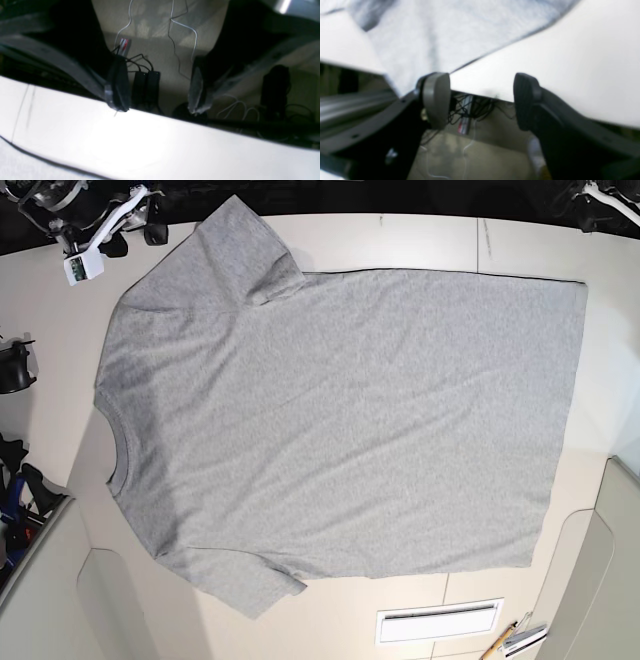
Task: Fold the T-shirt properly
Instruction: 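Grasp the grey shirt's shoulder edges with both grippers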
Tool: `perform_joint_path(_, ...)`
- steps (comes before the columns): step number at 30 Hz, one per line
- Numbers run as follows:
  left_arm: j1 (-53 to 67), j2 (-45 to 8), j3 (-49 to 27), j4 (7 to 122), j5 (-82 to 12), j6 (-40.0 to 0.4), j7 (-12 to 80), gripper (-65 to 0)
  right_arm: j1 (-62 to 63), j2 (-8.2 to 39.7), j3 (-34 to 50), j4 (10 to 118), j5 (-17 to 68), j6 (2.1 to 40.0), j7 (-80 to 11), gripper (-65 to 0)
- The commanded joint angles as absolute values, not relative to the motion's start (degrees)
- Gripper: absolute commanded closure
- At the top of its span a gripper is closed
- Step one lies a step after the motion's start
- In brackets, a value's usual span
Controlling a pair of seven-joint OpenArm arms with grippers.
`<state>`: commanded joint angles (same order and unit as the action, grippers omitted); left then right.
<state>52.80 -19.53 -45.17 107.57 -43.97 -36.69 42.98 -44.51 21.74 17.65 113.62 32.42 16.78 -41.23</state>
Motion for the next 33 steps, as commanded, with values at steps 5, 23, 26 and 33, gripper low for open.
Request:
perform_joint_path(5, 49.25, -21.69, -45.12, 107.22, -44.21, -36.67, 43.13, -47.2, -39.31, 19.14, 17.89, 105.82, 33.45, 16.78, -41.28, -39.0)
perform_joint_path(23, 33.76, -29.63, -45.01, 87.46, -47.44, -36.69, 43.57, -47.2, -37.76, 10.68, 13.19, 101.38, 41.15, 23.42, -44.14, -39.0)
perform_joint_path(26, 32.32, -29.74, -45.01, 85.82, -47.59, -36.69, 43.57, -47.2, -37.63, 9.28, 12.45, 101.38, 41.19, 23.4, -43.7, -39.0)
perform_joint_path(33, 32.23, -29.71, -45.01, 85.76, -49.06, -36.71, 43.57, -47.2, -36.03, 8.19, 12.45, 101.38, 41.17, 23.38, -42.94, -39.0)
